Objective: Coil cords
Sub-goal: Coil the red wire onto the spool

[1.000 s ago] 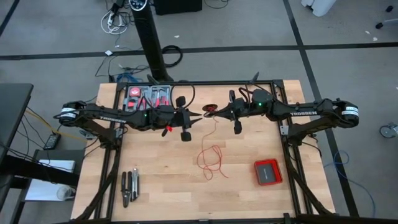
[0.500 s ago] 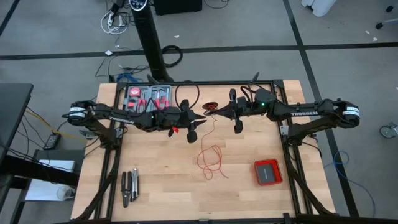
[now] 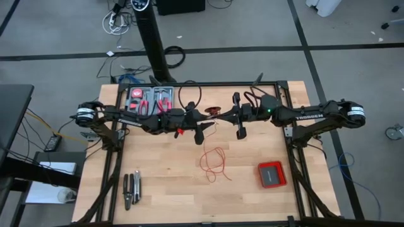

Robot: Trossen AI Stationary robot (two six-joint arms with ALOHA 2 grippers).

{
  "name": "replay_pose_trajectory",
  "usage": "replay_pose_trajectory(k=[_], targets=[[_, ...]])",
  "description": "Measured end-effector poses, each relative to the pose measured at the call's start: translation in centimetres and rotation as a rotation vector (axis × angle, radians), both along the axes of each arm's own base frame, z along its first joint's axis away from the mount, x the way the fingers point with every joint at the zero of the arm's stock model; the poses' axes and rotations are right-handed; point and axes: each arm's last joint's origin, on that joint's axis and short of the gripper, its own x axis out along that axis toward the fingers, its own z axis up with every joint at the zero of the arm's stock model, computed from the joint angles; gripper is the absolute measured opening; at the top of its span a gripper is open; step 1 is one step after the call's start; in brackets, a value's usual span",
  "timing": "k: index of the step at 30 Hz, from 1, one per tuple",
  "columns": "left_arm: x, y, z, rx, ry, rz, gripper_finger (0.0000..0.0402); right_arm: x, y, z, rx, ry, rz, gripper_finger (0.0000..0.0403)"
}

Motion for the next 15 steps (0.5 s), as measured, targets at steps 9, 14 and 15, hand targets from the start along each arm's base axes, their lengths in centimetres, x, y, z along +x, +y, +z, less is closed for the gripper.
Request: replay_pose_trajectory(k=[9, 14, 15], targets=[[0.20, -0.04, 0.20, 0.004, -0.043, 0.007, 0.0124, 0.10, 0.51, 0.07, -0.022, -0.010, -0.022, 0.0002], [0.38, -0.05, 0.16, 0.007, -0.066, 0.008, 0.0122, 0.10, 0.51, 0.08, -0.022, -0.010, -0.022, 0.0002], [0.46, -0.05, 0.14, 0.008, -0.075, 0.008, 0.0122, 0.10, 0.50, 0.08, -0.023, -0.010, -0.026, 0.0002]])
